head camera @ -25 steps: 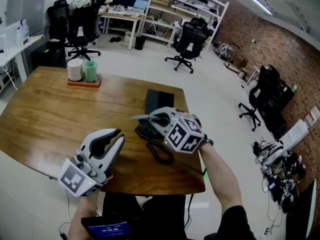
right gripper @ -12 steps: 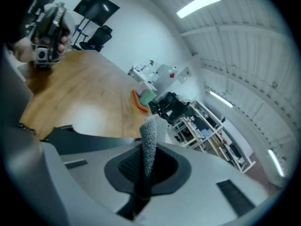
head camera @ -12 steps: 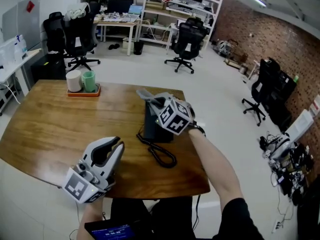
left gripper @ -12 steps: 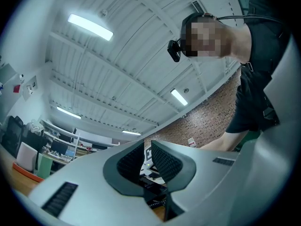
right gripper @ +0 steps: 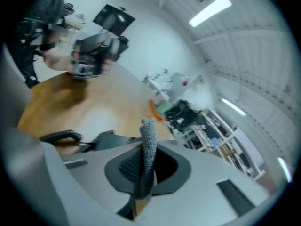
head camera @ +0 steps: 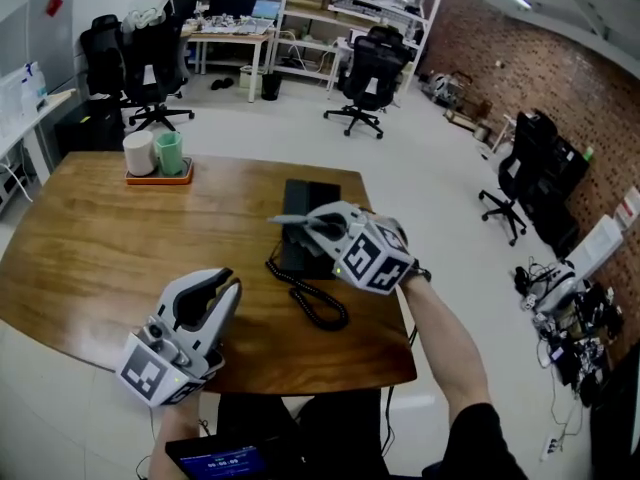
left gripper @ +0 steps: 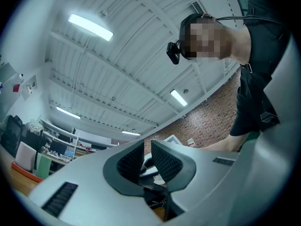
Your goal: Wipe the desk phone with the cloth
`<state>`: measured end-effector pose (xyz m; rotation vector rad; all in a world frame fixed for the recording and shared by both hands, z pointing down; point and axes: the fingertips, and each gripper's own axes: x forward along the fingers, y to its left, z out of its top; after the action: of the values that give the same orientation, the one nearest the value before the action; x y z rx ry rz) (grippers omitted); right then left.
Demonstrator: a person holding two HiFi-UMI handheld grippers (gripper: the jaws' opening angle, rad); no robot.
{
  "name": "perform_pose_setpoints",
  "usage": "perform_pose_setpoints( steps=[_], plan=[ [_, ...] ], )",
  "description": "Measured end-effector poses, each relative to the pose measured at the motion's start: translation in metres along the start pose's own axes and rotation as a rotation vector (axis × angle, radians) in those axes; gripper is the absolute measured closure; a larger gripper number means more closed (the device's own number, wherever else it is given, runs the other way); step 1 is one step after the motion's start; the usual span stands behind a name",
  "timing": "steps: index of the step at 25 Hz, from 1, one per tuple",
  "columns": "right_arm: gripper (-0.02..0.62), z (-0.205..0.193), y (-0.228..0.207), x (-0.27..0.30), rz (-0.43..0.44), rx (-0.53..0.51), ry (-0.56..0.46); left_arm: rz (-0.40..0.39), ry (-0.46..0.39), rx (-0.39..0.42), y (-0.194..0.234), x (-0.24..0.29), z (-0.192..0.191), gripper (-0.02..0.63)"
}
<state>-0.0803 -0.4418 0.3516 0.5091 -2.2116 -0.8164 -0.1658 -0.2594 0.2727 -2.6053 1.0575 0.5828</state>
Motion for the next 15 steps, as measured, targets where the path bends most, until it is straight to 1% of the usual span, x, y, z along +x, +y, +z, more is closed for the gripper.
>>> perform_pose_setpoints(
  steps=[1,2,3,4,5,7,10,15],
  plan=[
    [0.571,-0.008,-0.037,0.007,-0.114,0.082,0.008,0.000,0.000,-0.003,0.000,0.000,-0.001,0.572],
    [0.571,-0.017,-0.070,0.015,-0.210,0.154,0.020,0.001,0.000,-0.006,0.000,0.000,-0.001,0.572],
    [0.571,-0.025,-0.094,0.023,-0.274,0.201,0.036,0.002,0.000,-0.007,0.000,0.000,-0.002,0.572],
    [0.571,-0.031,-0.106,0.031,-0.305,0.220,0.055,0.004,-0.002,-0.004,0.000,0.001,-0.002,0.572],
    [0.571,-0.038,-0.110,0.038,-0.309,0.220,0.080,0.007,-0.007,0.005,0.000,0.002,0.000,0.572],
    [0.571,-0.044,-0.104,0.048,-0.284,0.183,0.120,0.014,-0.016,0.026,0.001,0.004,0.003,0.572],
    [0.571,-0.036,-0.081,0.042,-0.221,0.102,0.124,0.014,-0.010,0.031,0.001,0.005,0.005,0.572],
    [0.571,-0.024,0.000,0.016,-0.028,-0.031,0.099,0.009,-0.009,0.022,0.002,0.004,0.005,0.572]
  ],
)
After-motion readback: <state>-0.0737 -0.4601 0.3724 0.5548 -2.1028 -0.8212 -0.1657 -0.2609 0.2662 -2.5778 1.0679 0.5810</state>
